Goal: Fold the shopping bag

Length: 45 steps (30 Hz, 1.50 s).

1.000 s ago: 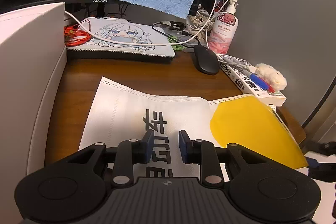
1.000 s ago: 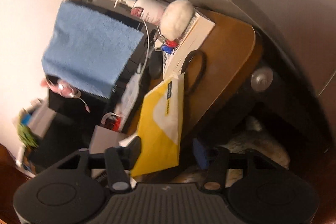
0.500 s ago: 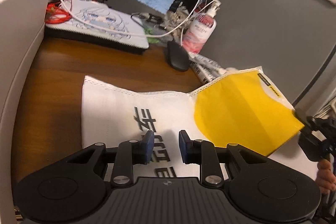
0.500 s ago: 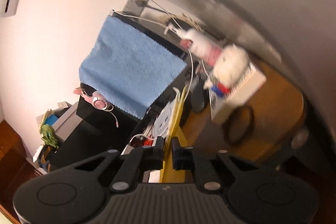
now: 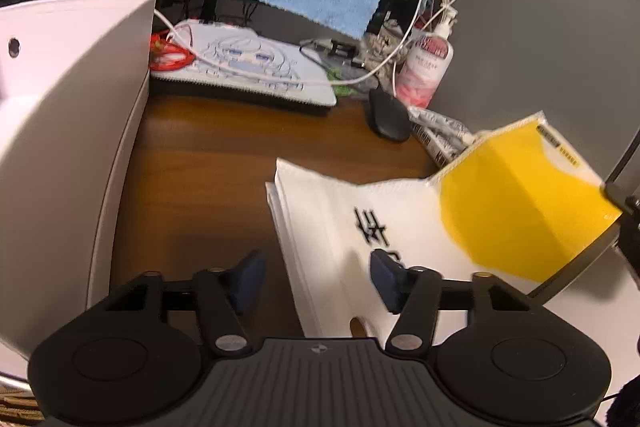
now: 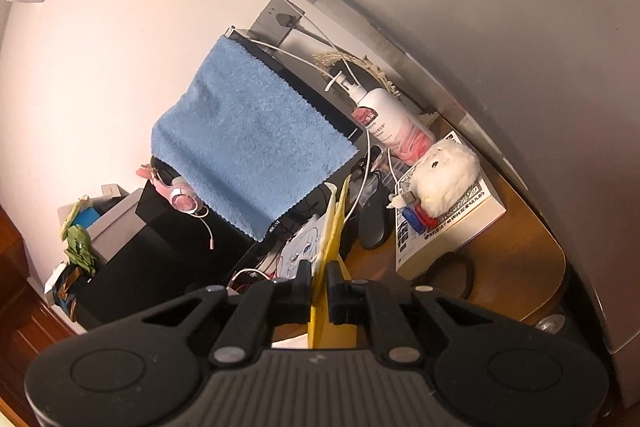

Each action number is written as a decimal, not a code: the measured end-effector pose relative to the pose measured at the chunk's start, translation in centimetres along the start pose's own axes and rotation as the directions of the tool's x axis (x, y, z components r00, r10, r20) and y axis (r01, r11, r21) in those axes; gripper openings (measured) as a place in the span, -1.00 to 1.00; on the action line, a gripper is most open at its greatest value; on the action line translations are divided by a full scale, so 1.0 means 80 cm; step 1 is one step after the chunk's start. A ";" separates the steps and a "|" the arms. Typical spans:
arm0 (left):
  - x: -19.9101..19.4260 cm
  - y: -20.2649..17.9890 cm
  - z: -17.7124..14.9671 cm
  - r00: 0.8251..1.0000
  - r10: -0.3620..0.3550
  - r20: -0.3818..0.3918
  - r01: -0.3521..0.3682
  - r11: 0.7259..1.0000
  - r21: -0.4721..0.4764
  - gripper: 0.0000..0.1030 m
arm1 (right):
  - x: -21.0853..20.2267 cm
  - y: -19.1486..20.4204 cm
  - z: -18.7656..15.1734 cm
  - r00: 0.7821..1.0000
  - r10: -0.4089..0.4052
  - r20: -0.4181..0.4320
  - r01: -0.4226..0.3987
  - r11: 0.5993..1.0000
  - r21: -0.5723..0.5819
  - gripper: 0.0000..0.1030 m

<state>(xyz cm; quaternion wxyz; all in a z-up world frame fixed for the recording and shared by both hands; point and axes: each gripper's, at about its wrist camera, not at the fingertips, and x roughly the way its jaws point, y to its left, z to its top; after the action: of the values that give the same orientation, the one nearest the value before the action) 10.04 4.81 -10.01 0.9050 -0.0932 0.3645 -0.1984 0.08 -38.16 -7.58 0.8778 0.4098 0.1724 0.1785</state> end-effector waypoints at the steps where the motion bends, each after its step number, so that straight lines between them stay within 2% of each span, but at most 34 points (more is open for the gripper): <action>1: 0.001 0.002 -0.001 1.000 -0.012 -0.007 0.012 1.000 -0.010 -0.76 | 0.000 0.000 0.000 1.000 0.000 0.000 0.000 1.000 -0.002 -0.86; 7: 0.004 0.009 -0.002 0.993 -0.117 -0.015 0.115 0.988 -0.103 -0.77 | 0.004 0.005 0.000 0.999 0.040 -0.011 -0.040 0.999 -0.009 -0.86; 13: 0.011 0.000 -0.002 0.992 -0.120 -0.024 0.118 0.989 -0.094 -0.77 | 0.045 0.009 -0.013 0.990 0.098 -0.105 -0.097 0.995 0.019 -0.86; 18: 0.017 0.001 -0.001 0.990 -0.134 -0.040 0.129 0.987 -0.101 -0.77 | 0.090 0.019 -0.040 0.968 0.122 -0.220 -0.122 0.992 0.014 -0.86; 26: 0.018 0.005 -0.001 0.989 -0.144 -0.046 0.138 0.985 -0.106 -0.77 | 0.137 0.043 -0.072 0.930 0.119 -0.347 -0.141 0.989 -0.038 -0.83; 29: 0.019 0.006 -0.001 0.987 -0.154 -0.049 0.147 0.983 -0.112 -0.77 | 0.148 0.051 -0.082 0.917 0.111 -0.382 -0.145 0.988 -0.060 -0.71; 36: 0.021 0.006 -0.002 0.987 -0.153 -0.043 0.147 0.982 -0.115 -0.77 | 0.162 0.062 -0.097 0.901 0.097 -0.423 -0.144 0.986 -0.080 -0.60; 39: 0.023 0.008 -0.002 0.988 -0.150 -0.042 0.144 0.982 -0.123 -0.77 | 0.167 0.061 -0.104 0.890 0.067 -0.450 -0.119 0.989 -0.088 -0.41; 45: 0.021 0.008 -0.003 0.991 -0.128 -0.034 0.123 0.986 -0.114 -0.77 | 0.173 0.053 -0.112 0.891 -0.002 -0.454 -0.056 0.992 -0.115 -0.39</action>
<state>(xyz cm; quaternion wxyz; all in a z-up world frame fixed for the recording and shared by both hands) 11.14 4.68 -11.45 0.8764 -0.1622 0.3871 -0.2363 7.45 -23.45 -11.85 0.8347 0.3037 0.3548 0.2918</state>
